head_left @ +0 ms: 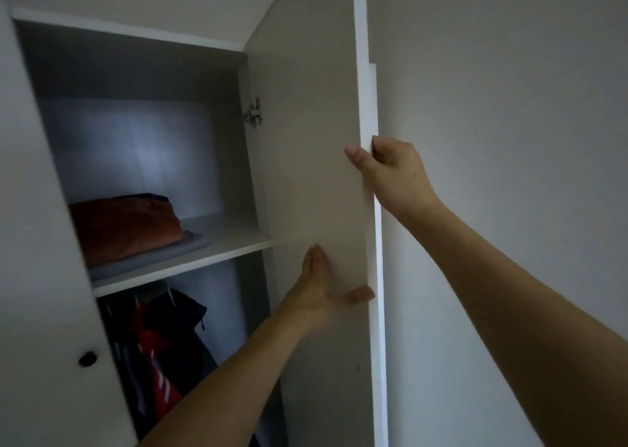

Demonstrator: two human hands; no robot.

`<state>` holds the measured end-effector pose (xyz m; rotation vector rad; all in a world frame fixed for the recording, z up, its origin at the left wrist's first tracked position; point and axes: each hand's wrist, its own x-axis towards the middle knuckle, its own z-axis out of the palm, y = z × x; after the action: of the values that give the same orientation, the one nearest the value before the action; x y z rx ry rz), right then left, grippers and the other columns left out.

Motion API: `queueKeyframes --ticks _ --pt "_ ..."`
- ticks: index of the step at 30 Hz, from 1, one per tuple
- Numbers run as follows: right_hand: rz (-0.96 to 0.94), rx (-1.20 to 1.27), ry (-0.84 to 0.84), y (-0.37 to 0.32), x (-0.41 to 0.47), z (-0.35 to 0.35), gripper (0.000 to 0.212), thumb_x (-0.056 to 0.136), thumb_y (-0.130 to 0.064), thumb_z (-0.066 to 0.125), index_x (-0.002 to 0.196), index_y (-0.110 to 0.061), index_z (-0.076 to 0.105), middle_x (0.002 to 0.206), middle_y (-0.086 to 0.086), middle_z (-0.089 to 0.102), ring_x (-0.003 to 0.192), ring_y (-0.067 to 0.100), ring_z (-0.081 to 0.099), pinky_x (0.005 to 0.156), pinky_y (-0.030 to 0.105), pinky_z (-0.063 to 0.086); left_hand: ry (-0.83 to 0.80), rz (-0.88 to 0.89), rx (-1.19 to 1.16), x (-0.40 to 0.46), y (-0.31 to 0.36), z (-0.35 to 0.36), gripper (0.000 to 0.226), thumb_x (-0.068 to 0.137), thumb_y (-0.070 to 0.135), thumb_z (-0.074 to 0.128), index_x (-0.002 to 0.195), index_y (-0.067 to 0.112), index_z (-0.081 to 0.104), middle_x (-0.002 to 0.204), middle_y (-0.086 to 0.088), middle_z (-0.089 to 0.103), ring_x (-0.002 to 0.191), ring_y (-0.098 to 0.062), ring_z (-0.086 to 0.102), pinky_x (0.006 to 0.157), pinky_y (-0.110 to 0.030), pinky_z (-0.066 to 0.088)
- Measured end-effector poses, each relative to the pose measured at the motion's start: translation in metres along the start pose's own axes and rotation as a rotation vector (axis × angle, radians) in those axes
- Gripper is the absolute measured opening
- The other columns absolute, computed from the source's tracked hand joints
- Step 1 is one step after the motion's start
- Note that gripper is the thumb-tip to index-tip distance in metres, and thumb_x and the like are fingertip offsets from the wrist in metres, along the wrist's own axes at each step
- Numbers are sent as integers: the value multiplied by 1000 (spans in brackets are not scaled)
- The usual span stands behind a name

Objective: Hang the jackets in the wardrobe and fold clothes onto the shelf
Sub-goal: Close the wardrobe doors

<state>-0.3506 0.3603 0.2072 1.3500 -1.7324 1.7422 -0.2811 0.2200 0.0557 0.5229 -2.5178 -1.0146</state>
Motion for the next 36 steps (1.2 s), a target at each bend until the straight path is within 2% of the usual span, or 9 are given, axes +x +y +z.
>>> queueKeyframes --ticks 2,4,6,10,16,18,22,28,36 --pt "-23 53 -64 -10 -9 13 51 96 -32 60 45 -35 53 46 -21 38 47 -1 36 52 12 31 -30 59 54 -17 -13 -17 130 48 99 53 149 48 -10 160 24 5 148 -15 19 115 -46 31" --pt "-31 123 -111 -18 -15 28 37 97 -35 56 63 -44 67 65 -27 56 65 -4 55 66 14 48 -63 130 111 -35 -24 -39 113 60 94 51 148 54 -8 160 26 6 148 -12 19 116 -48 30" --pt "-22 190 -164 -23 -18 45 27 97 -38 53 103 -23 74 101 -11 69 95 9 66 86 35 57 -62 214 184 -52 -33 -60 98 71 89 45 148 54 -6 159 25 14 144 -12 29 113 -49 36" --pt "-80 182 -151 -32 -23 92 36 96 -47 51 117 -24 67 109 -17 61 102 5 61 85 25 56 96 394 368 -89 -53 -95 67 91 69 36 148 52 5 152 18 31 129 -7 46 101 -42 49" --pt "-258 113 -169 -29 -26 171 41 99 -39 51 139 -29 53 133 -11 51 120 3 50 96 20 49 441 477 568 -126 -105 -147 78 98 63 35 156 27 -2 163 0 18 147 -16 26 115 -47 32" --pt "-336 52 -216 -29 -27 196 44 100 -36 49 143 -25 47 143 -7 45 128 6 45 101 27 49 550 449 661 -137 -126 -165 78 99 60 37 156 23 -1 164 -3 12 149 -19 19 117 -49 30" --pt "-494 -161 -349 -21 -26 244 53 102 -37 44 151 -24 30 160 -7 22 145 11 24 116 28 23 646 287 842 -150 -160 -205 76 98 60 36 156 27 0 164 -4 10 149 -25 21 114 -51 34" --pt "-543 -577 -640 6 -30 315 92 93 -41 57 153 -30 -12 160 -3 -23 149 23 -12 121 47 4 645 -124 1126 -136 -187 -261 89 95 64 36 149 30 -27 162 6 -17 152 -23 -2 115 -60 22" --pt "-559 -781 -567 49 -28 376 123 81 -60 63 144 -23 -35 153 4 -39 144 29 -27 117 58 -4 672 -288 1274 -93 -204 -287 108 86 63 53 152 24 -23 158 5 -32 149 -26 -18 109 -73 16"
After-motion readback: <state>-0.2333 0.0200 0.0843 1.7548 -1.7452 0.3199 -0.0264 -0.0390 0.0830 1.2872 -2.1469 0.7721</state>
